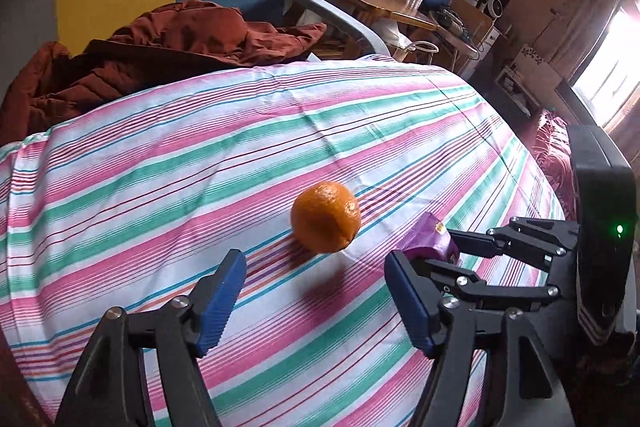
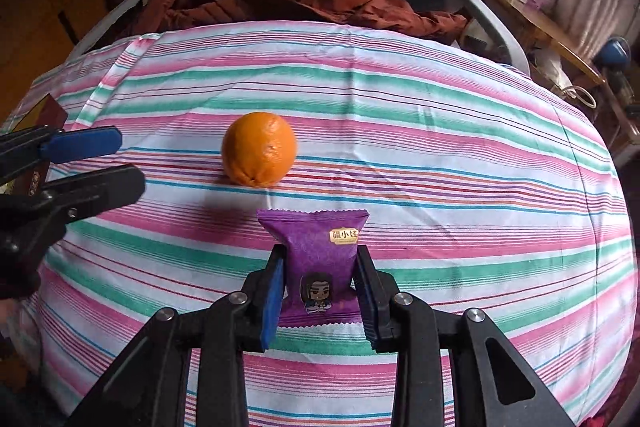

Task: Organize objects
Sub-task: 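Move both tools to the orange and purple packet, then grasp the orange with the left tool while the right tool grasps the purple packet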

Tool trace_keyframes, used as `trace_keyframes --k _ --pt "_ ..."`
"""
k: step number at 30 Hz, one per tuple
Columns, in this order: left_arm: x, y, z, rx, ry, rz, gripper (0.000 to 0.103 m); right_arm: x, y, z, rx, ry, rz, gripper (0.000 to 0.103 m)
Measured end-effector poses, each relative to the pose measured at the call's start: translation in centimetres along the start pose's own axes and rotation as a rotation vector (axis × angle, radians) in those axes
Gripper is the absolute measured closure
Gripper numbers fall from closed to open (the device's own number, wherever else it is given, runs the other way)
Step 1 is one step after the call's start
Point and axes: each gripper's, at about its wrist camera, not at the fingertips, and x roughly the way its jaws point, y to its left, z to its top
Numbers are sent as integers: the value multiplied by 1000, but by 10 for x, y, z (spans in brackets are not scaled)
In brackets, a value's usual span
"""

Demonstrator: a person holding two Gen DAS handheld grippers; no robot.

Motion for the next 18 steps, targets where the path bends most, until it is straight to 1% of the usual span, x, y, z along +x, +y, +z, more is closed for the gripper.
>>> trace_keyframes --k 3,6,8,9,10,11,14,18 --pt "20 0 11 -32 13 -34 27 5 -8 0 28 18 -19 70" --pt "37 1 20 -50 21 -32 27 8 -14 1 52 26 -23 70" --pt "49 2 24 -69 38 -49 29 6 -16 1 59 20 -19 70" --pt "55 1 25 -73 48 -48 34 7 -17 2 62 18 -16 70" --pt "59 2 25 -75 49 -40 53 7 -18 2 65 18 -18 70" --pt "63 2 25 -69 54 -29 52 7 -19 2 69 18 -19 70" --pt "59 -2 19 -42 30 -23 53 11 -23 3 81 22 -20 70" --pt "38 -2 5 -37 1 -9 53 11 -26 3 89 18 -9 70"
